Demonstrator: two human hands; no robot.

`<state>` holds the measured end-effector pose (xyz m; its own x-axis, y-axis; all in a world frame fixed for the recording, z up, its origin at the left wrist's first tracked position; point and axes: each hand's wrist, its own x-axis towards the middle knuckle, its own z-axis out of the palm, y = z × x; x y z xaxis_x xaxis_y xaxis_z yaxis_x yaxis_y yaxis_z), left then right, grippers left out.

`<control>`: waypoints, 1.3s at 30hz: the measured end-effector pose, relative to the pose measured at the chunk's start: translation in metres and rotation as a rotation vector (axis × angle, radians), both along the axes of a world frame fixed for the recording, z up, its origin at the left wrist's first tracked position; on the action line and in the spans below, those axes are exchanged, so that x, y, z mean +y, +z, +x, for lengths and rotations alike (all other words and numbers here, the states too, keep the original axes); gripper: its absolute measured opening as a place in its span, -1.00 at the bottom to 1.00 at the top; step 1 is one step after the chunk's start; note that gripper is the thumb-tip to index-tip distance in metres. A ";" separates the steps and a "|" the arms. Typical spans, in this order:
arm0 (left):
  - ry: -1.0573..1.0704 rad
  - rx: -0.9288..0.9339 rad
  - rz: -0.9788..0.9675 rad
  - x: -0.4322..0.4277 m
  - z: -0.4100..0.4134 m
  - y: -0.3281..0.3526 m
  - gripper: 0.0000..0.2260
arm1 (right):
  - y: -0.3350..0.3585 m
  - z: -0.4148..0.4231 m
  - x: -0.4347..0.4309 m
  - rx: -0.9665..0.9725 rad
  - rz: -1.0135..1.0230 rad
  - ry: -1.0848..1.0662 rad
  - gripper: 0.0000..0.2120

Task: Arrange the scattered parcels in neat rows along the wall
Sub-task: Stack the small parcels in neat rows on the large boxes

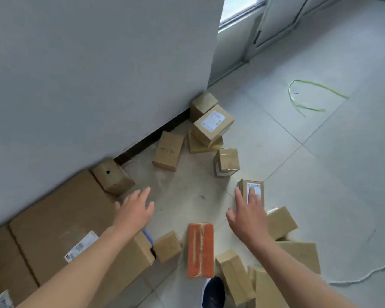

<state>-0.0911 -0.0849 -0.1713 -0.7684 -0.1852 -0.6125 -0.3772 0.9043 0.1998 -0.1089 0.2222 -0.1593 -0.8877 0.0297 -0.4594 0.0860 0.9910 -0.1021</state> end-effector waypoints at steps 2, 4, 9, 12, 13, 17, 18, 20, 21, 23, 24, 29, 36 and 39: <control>-0.017 0.009 0.004 0.022 -0.027 0.011 -0.50 | 0.004 -0.015 0.030 -0.023 0.001 -0.057 -0.34; -0.033 0.016 0.002 0.039 -0.051 0.018 -0.51 | 0.006 -0.026 0.047 -0.031 -0.014 -0.093 -0.35; -0.086 0.005 -0.024 0.062 -0.104 0.020 -0.51 | 0.006 -0.054 0.057 -0.059 -0.046 -0.109 -0.36; -0.093 0.004 -0.038 0.067 -0.135 0.009 -0.51 | 0.000 -0.083 0.052 -0.063 -0.086 -0.113 -0.36; -0.085 0.004 -0.040 0.068 -0.146 0.003 -0.50 | -0.003 -0.094 0.049 -0.058 -0.092 -0.110 -0.36; -0.070 -0.032 -0.057 0.065 -0.194 -0.040 -0.47 | -0.036 -0.149 0.026 -0.089 -0.149 -0.166 -0.33; -0.072 -0.041 -0.074 0.063 -0.205 -0.055 -0.46 | -0.049 -0.165 0.016 -0.101 -0.170 -0.203 -0.32; -0.069 -0.046 -0.124 0.056 -0.231 -0.090 -0.43 | -0.079 -0.203 -0.006 -0.129 -0.201 -0.307 -0.28; -0.061 -0.040 -0.148 0.052 -0.244 -0.109 -0.40 | -0.096 -0.224 -0.018 -0.140 -0.223 -0.385 -0.26; -0.049 -0.024 -0.187 0.045 -0.274 -0.152 -0.33 | -0.131 -0.270 -0.042 -0.142 -0.272 -0.531 -0.21; -0.045 -0.016 -0.201 0.040 -0.289 -0.173 -0.30 | -0.149 -0.294 -0.056 -0.130 -0.292 -0.566 -0.19; -0.017 -0.061 -0.245 0.019 -0.341 -0.274 -0.06 | -0.231 -0.392 -0.116 -0.090 -0.300 -0.672 -0.03; 0.169 -0.228 -0.143 0.004 -0.342 -0.352 0.20 | -0.298 -0.433 -0.142 -0.100 -0.072 -0.737 0.06; 0.191 -0.198 -0.122 0.006 -0.335 -0.361 0.24 | -0.307 -0.430 -0.134 -0.065 -0.066 -0.701 0.04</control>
